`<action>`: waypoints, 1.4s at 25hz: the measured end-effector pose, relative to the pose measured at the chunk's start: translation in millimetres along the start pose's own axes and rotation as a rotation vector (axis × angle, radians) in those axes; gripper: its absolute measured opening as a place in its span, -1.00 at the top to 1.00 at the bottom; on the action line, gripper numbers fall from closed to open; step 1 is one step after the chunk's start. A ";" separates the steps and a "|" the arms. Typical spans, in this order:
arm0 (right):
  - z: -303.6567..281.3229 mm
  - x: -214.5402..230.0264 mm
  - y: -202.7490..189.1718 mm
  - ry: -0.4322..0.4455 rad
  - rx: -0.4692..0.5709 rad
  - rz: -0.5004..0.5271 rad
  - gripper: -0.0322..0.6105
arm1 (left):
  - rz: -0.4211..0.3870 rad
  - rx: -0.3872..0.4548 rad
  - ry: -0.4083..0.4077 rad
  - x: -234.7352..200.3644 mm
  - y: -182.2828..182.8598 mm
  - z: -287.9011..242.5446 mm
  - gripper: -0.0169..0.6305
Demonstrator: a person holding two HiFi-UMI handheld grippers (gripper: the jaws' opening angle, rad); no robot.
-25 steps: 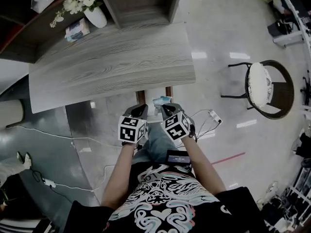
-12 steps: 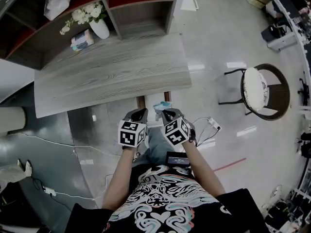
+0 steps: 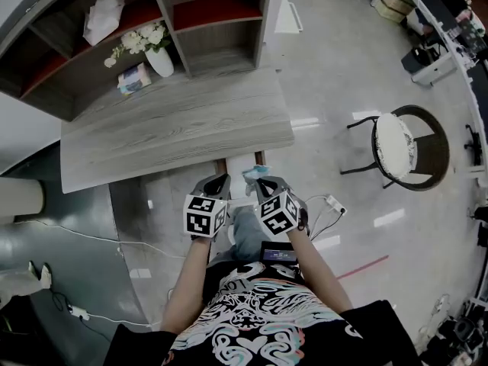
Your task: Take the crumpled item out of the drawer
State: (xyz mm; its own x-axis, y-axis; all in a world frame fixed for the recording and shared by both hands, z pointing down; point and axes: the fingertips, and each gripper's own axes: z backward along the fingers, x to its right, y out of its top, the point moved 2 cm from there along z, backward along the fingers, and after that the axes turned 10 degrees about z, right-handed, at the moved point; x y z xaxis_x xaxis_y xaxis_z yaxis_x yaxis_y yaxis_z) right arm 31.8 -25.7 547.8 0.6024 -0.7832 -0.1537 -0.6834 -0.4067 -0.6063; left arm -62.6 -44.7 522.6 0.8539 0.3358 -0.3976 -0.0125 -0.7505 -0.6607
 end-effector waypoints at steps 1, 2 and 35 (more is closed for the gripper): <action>3.3 0.4 0.9 -0.006 0.005 -0.004 0.88 | -0.005 0.007 -0.002 2.2 2.0 2.3 0.95; 6.8 0.6 2.3 -0.013 0.012 -0.010 0.88 | -0.009 0.014 -0.004 4.4 3.9 4.7 0.95; 77.4 13.4 44.0 -0.136 0.218 -0.179 0.88 | -0.060 0.212 0.022 15.2 46.0 76.0 0.95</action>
State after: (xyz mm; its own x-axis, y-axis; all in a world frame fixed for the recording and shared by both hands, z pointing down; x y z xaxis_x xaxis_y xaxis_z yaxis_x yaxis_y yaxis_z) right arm 41.8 -17.8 458.7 0.7649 -0.6322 -0.1232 -0.4654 -0.4104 -0.7842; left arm -89.7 -30.8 437.8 0.8677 0.3616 -0.3412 -0.0688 -0.5923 -0.8028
